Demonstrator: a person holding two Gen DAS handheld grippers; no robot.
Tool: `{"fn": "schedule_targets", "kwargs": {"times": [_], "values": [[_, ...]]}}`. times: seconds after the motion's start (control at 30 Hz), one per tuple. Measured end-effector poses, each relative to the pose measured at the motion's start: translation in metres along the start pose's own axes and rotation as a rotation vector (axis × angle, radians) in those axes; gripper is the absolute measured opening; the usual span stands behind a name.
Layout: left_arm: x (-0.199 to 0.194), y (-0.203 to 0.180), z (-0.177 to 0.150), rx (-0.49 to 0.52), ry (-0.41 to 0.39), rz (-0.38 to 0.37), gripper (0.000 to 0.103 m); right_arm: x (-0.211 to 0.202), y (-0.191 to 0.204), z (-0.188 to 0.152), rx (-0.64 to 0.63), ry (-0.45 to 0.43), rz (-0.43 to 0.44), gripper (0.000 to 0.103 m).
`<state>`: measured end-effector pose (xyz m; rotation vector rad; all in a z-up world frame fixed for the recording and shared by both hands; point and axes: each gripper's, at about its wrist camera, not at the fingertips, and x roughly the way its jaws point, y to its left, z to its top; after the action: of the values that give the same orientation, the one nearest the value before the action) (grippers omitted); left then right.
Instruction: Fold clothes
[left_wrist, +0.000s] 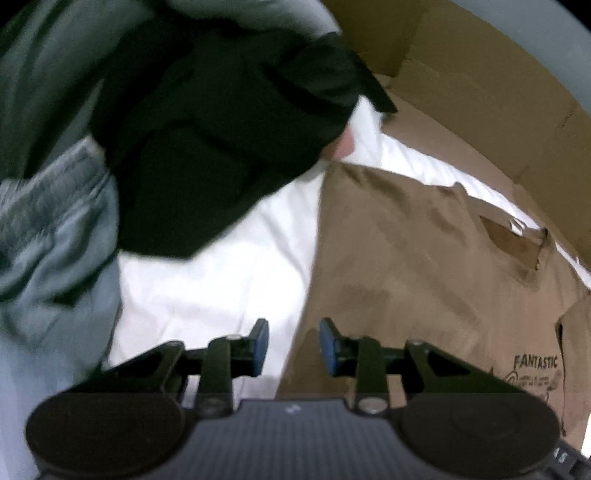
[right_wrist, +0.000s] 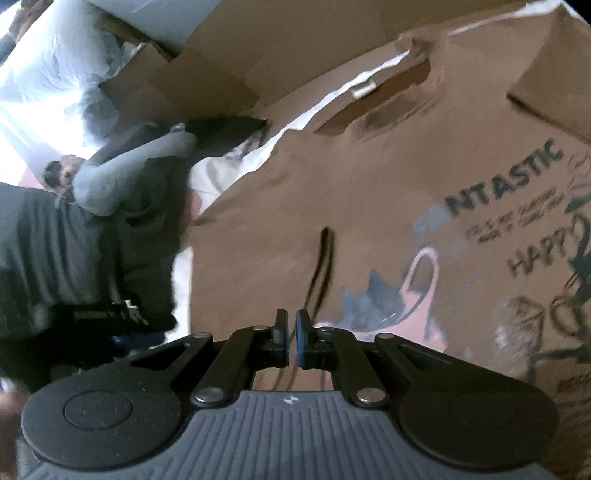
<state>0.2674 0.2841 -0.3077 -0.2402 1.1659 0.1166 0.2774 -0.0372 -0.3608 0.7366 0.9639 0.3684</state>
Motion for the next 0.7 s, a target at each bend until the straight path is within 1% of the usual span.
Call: {"fn": "schedule_targets", "kwargs": {"times": [0.1, 0.2, 0.3, 0.4, 0.43, 0.47, 0.53, 0.63, 0.7], "values": [[0.000, 0.008, -0.014, -0.070, 0.007, -0.002, 0.032, 0.006, 0.001, -0.001, 0.013, 0.015, 0.016, 0.003], [-0.007, 0.014, -0.026, -0.088, -0.019, 0.021, 0.032, 0.012, 0.002, -0.001, 0.020, 0.030, 0.020, 0.003], [-0.006, 0.024, -0.034, -0.154, -0.017, 0.009, 0.032, 0.020, 0.002, 0.000, 0.043, 0.052, 0.024, 0.003], [-0.004, 0.029, -0.040, -0.175, -0.016, 0.001, 0.032, 0.029, 0.001, -0.002, 0.057, 0.074, 0.011, 0.005], [-0.004, 0.030, -0.043, -0.182, -0.017, -0.001, 0.032, 0.032, 0.001, -0.003, 0.061, 0.080, 0.008, 0.008], [-0.004, 0.031, -0.045, -0.188, -0.019, -0.003, 0.032, 0.034, 0.001, -0.004, 0.065, 0.083, 0.007, 0.014], [-0.002, 0.033, -0.049, -0.204, -0.020, -0.005, 0.032, 0.037, 0.000, -0.006, 0.075, 0.084, 0.008, 0.017], [0.000, 0.032, -0.055, -0.220, -0.012, -0.015, 0.032, 0.039, 0.000, -0.006, 0.081, 0.081, 0.002, 0.017], [-0.001, 0.031, -0.059, -0.225, -0.011, -0.022, 0.032, 0.040, -0.001, -0.004, 0.083, 0.079, -0.003, 0.007]]}}
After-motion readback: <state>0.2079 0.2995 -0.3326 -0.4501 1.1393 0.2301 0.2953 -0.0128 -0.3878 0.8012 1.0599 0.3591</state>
